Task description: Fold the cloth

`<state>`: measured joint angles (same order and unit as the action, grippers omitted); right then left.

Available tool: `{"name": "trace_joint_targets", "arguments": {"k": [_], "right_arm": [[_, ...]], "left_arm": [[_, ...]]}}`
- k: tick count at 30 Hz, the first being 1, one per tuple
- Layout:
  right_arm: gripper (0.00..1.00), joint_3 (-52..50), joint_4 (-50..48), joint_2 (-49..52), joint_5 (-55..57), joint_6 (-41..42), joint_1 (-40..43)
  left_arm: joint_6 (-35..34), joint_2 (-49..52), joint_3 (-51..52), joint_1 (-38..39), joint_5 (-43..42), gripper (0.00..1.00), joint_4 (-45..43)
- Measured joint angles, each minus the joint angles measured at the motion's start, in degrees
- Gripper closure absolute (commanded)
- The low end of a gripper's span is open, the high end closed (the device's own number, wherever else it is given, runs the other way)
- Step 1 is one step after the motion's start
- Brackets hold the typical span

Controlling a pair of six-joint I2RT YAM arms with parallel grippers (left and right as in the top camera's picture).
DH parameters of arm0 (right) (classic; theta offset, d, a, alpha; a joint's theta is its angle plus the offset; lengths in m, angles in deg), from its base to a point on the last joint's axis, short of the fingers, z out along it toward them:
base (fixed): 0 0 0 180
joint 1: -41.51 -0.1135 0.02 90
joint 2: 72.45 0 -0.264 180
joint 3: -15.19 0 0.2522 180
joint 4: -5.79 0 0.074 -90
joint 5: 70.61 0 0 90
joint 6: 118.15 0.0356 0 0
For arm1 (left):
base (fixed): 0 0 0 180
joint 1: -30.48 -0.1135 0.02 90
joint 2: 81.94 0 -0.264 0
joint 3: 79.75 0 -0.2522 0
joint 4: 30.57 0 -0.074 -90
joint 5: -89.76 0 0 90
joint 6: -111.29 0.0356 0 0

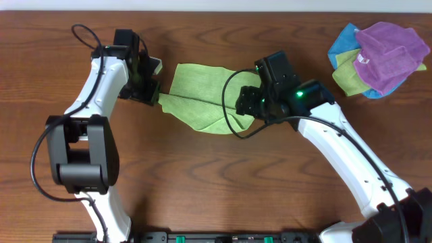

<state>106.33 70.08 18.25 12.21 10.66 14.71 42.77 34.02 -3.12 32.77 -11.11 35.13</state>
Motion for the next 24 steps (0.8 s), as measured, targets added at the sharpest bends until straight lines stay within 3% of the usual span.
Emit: {"name": "trace_joint_targets", "arguments": {"k": [8, 16, 24], "right_arm": [[0.30, 0.0, -1.5, 0.0, -0.5, -2.5, 0.0], [0.30, 0.0, -2.9, 0.0, -0.6, -5.4, 0.0], [0.32, 0.0, -3.1, 0.0, -0.6, -6.5, -0.1]], "left_arm": [[1.4, 7.6, 0.0, 0.0, -4.2, 0.43, -5.6], [0.5, 8.3, -0.2, 0.0, -8.9, 0.44, -8.7], [-1.7, 8.5, -0.2, 0.0, -13.6, 0.62, -8.5]]}}
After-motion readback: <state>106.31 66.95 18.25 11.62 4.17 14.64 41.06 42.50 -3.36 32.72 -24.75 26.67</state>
